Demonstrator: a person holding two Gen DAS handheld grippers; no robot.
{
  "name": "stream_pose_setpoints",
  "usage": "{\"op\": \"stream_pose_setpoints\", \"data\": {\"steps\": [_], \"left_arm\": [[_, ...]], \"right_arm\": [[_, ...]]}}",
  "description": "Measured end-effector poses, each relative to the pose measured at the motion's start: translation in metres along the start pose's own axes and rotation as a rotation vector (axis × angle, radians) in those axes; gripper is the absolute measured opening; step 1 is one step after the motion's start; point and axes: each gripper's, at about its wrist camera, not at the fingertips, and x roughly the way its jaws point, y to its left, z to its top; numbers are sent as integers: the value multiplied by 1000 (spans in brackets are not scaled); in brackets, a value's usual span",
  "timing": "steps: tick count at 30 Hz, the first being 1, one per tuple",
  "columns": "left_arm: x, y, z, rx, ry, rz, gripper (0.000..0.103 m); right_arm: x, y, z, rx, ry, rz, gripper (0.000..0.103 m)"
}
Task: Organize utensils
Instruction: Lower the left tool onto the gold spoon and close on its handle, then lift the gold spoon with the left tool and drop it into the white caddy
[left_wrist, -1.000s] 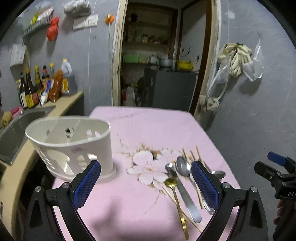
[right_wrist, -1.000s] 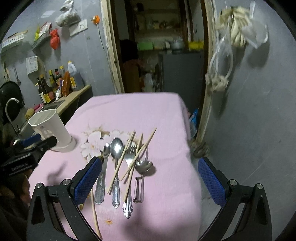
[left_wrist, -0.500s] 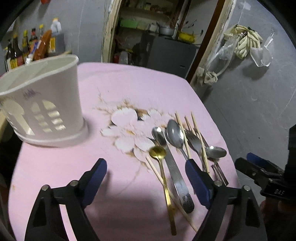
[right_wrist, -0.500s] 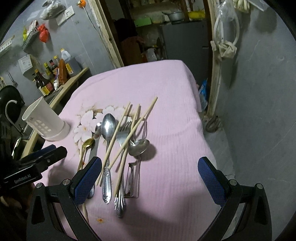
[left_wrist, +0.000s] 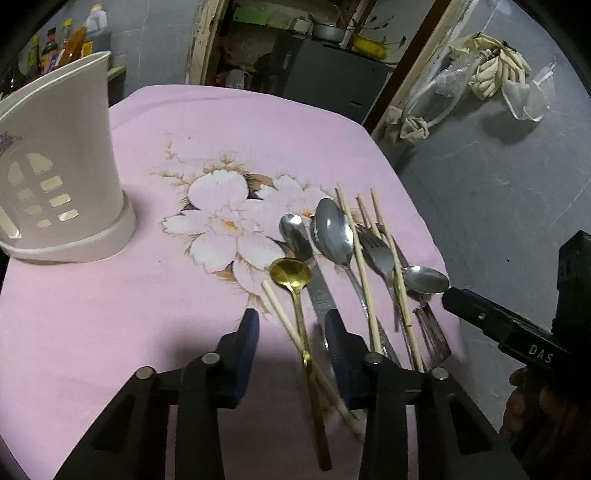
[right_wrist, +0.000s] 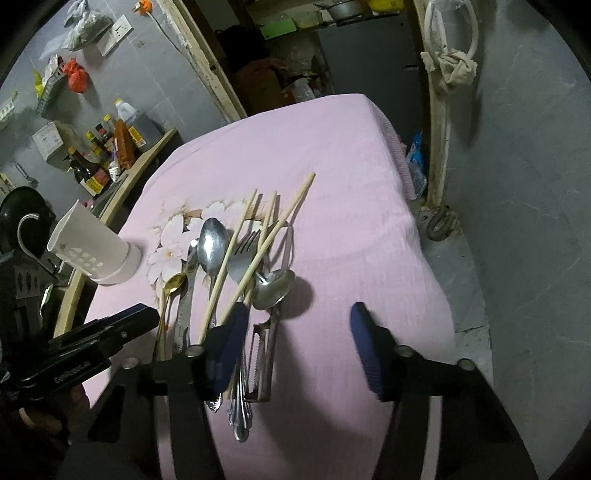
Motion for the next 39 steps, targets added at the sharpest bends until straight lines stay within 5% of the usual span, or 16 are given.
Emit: {"op": "stream_pose_setpoints", "data": {"steps": [12, 34, 39], "left_arm": [[13, -8, 10, 46, 32, -17, 17], [37, 4, 31, -43, 120, -24, 6], [18, -1, 29, -40, 72, -40, 5]], "right_arm": [[11, 3, 4, 9, 13, 51, 22], [9, 4, 16, 53, -47, 48, 4], [-5, 10, 23, 18, -87, 12, 3]]}}
